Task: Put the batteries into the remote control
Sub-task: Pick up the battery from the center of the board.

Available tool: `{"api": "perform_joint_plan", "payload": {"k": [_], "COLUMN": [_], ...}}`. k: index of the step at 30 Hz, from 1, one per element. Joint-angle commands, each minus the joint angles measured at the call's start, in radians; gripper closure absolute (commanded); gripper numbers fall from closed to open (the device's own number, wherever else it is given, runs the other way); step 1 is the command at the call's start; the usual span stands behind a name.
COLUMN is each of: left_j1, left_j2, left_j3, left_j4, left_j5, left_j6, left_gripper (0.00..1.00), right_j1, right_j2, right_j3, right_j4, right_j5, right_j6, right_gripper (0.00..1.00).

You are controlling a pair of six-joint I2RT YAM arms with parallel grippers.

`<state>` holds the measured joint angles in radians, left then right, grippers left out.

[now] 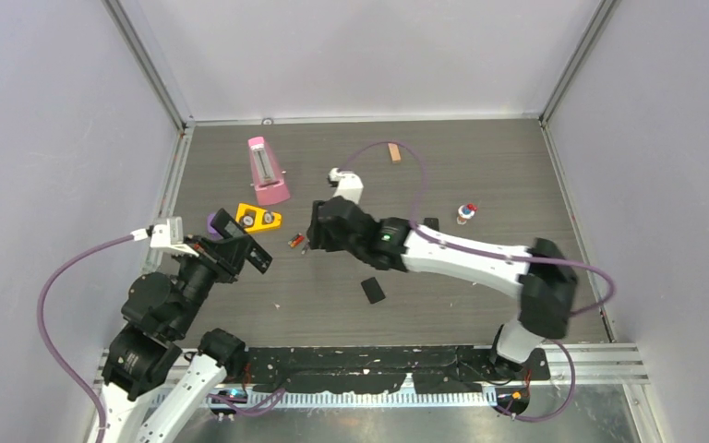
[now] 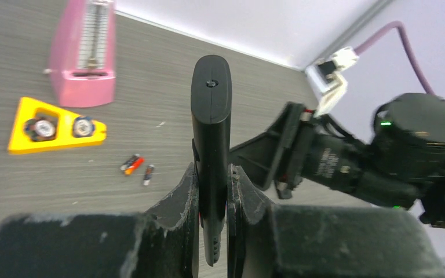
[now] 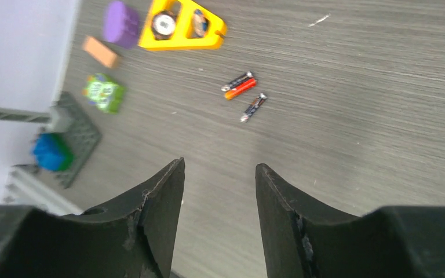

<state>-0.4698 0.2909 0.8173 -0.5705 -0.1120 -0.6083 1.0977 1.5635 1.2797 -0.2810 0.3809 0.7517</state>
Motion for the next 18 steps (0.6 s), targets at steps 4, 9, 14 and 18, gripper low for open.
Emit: {"api": "perform_joint_plan", "payload": {"k": [4, 9, 14, 18], "left_j1": [0.005, 0.005, 0.005, 0.005], "left_j2": [-0.079, -0.094, -0.094, -0.112], "left_j3": [0.032, 0.018, 0.010, 0.010], "left_j4": [-0.131, -0.137, -0.140, -0.150], "left_j5": [-0.213, -0.221, -0.212, -0.234], "left_j6": [0.065, 0.068, 0.063, 0.033], "left_gripper": [1.00, 1.00, 1.00, 1.00], "right_j1": [0.004, 0.004, 0.004, 0.004], "right_j2": [0.347, 0.553, 0.670, 0.723], "right_j3": [0.299, 0.466, 0.562, 0.622], "right_j4": [-0.189, -0.241, -0.277, -0.347], "right_j5": [0.117, 0.142, 0.146, 0.165], "right_j6": [0.028, 0.060, 0.080, 0.114], "right_gripper": [0.47, 0.46, 0.47, 0.52]}}
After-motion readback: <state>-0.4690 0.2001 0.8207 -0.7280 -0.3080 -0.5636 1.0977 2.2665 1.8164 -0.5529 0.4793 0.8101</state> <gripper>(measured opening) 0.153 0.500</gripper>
